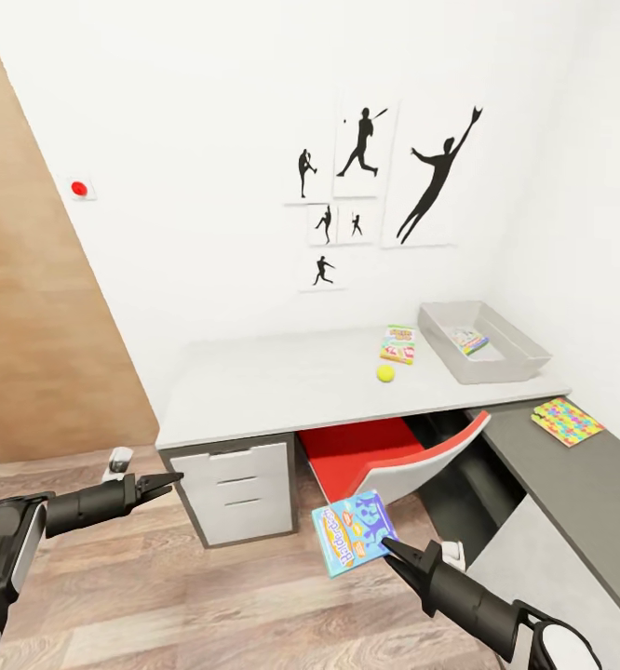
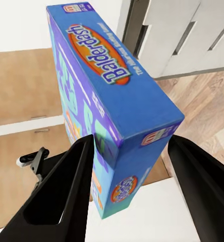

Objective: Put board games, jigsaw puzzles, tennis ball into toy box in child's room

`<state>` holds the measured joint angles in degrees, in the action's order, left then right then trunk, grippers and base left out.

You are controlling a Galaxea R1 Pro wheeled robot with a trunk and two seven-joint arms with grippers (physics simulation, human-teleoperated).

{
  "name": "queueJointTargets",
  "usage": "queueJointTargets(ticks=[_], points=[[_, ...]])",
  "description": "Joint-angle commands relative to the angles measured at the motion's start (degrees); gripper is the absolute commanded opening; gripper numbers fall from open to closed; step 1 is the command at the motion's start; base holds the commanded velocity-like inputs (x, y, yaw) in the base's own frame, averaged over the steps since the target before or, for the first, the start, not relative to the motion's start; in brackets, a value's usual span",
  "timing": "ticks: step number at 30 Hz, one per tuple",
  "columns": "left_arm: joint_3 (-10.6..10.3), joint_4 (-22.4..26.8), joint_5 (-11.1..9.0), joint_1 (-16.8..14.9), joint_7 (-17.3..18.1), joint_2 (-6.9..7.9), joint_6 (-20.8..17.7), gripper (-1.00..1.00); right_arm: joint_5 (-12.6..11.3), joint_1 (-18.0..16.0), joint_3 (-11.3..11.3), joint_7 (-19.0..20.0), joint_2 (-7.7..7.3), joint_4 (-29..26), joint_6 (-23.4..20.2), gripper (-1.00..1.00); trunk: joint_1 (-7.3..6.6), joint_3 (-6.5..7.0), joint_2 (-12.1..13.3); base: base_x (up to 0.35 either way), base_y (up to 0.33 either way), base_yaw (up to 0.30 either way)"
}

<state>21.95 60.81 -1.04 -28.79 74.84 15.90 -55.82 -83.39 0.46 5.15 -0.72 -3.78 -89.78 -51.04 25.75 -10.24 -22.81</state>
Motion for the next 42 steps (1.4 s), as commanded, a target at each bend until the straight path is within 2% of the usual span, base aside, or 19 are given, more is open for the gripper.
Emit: queueJointTargets(ticks=[1,19,42], points=[[0.0,0.0,-0.1,0.0,0.1,0.01,-0.6,1.00,-0.2,0.0,0.0,-0.1,0.00,0.0,-0.2,-1.00,0.03,-0.12,-0.1,0.000,0.000,-0.061],[0.1,0.0,-0.1,0.0,0.1,0.09,-0.5,1.00,-0.2,0.0,0.0,-0.1,0.00,0.3,0.6,-1.00,0.03,-0.15,-0.1,0.067,0.038,-0.007],[0.1,0.0,-0.1,0.0,0.1,0.09,-0.5,1.00,-0.2,0.0,0.0,-0.1,0.00,0.4,0.6,-1.00,0.03,-0.15,-0.1,0.004,0.003,0.000]])
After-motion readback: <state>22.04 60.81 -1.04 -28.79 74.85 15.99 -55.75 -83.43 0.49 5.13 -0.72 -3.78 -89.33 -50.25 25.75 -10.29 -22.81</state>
